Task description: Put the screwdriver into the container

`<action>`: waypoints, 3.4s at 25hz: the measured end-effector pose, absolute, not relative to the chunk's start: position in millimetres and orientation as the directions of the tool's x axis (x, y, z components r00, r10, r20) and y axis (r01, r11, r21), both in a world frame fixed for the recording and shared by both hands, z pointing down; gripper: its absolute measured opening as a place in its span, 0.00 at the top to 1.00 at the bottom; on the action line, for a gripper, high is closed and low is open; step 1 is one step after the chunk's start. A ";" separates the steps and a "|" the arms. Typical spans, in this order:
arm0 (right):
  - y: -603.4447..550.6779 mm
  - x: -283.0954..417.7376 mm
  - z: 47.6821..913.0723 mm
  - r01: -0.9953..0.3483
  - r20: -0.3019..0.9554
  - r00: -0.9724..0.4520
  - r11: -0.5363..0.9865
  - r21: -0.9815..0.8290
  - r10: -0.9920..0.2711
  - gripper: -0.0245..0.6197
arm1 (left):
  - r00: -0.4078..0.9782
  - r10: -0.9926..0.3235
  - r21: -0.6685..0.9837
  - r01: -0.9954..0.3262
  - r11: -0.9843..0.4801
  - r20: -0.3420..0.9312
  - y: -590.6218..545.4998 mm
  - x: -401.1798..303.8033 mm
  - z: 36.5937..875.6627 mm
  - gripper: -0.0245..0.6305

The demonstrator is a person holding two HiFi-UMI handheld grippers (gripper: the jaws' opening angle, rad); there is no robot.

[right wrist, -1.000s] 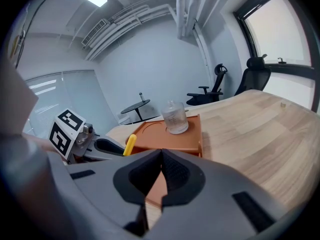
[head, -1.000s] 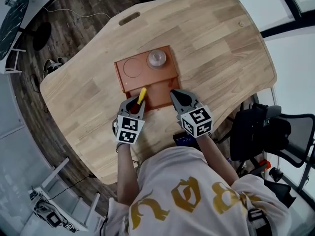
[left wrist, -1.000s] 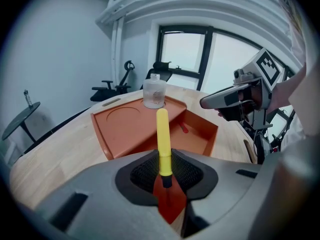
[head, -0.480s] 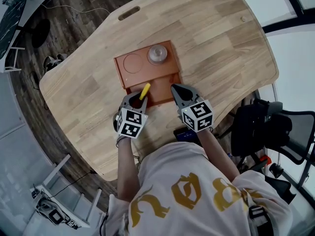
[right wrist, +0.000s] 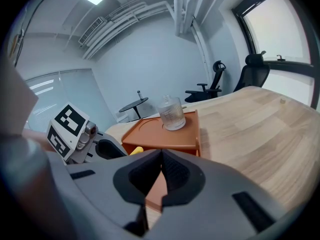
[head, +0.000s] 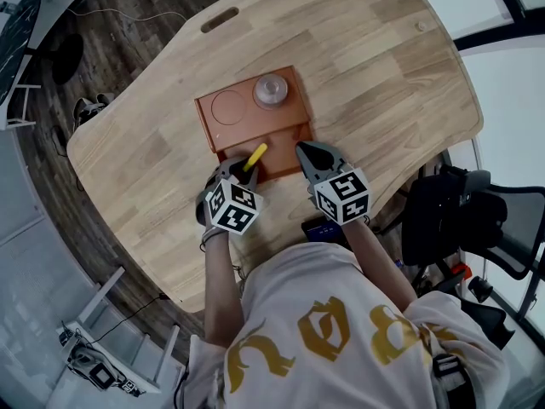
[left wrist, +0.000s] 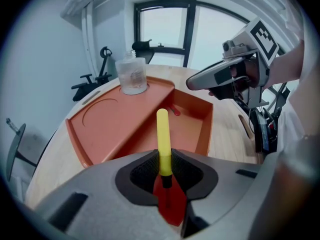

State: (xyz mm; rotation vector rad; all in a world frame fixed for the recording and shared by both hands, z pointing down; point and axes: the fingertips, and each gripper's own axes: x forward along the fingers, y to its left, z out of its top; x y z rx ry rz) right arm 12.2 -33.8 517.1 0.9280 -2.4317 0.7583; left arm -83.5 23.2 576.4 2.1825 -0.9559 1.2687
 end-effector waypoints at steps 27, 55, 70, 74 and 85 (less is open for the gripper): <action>-39.9 16.5 518.1 -0.708 0.562 -0.674 0.635 -0.308 -0.479 0.95 | 0.297 -0.059 0.194 -0.748 -0.635 0.953 21.2 -76.4 594.9 0.84; -43.5 27.5 521.8 -0.728 0.577 -0.653 0.617 -0.300 -0.491 0.95 | 0.149 0.070 0.161 -0.787 -0.596 0.986 20.8 -73.1 615.8 0.84; -40.1 25.6 509.4 -0.727 0.572 -0.645 0.638 -0.255 -0.507 0.95 | 0.249 -0.034 0.185 -0.796 -0.577 0.968 11.7 -68.6 595.4 0.81; -34.8 14.9 496.9 -0.716 0.554 -0.654 0.657 -0.235 -0.515 0.95 | 0.348 -0.186 0.204 -0.823 -0.531 0.919 -3.4 -64.2 565.3 0.81; -3.6 -0.2 449.8 -0.703 0.478 -0.674 0.686 -0.184 -0.563 0.94 | 0.495 -0.522 0.255 -0.848 -0.465 0.694 4.2 -72.5 478.7 0.93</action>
